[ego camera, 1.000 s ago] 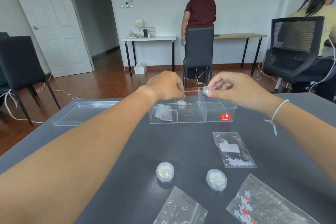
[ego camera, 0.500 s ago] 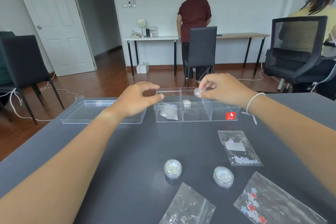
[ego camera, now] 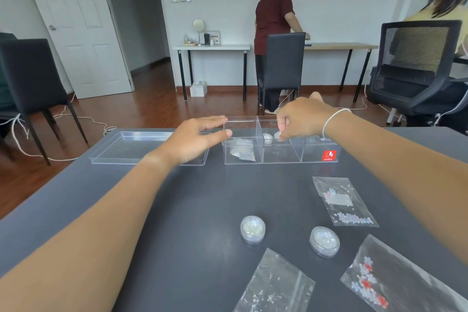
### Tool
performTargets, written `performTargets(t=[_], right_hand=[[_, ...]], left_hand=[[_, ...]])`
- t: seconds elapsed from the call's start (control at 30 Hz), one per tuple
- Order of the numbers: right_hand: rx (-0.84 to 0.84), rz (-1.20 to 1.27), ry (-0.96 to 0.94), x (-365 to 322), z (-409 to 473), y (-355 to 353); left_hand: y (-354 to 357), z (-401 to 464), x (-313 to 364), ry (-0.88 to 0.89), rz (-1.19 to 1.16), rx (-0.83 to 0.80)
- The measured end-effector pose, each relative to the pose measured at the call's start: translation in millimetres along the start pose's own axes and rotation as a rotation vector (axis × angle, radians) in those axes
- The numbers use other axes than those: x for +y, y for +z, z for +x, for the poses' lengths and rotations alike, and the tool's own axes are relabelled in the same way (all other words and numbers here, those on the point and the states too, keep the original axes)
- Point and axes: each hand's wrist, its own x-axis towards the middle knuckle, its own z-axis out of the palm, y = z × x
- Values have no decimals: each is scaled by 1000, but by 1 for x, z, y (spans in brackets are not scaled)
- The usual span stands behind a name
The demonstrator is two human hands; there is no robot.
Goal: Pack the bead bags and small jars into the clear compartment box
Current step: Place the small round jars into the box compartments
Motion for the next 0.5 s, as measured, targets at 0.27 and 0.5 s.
performTargets(t=[0.27, 0.5], right_hand=[[53, -177, -7, -4, 2, 2], [181, -44, -3, -3, -8, 0]], left_hand=[[2, 1, 2, 0, -32, -13], [3, 2, 2, -3, -57, -9]])
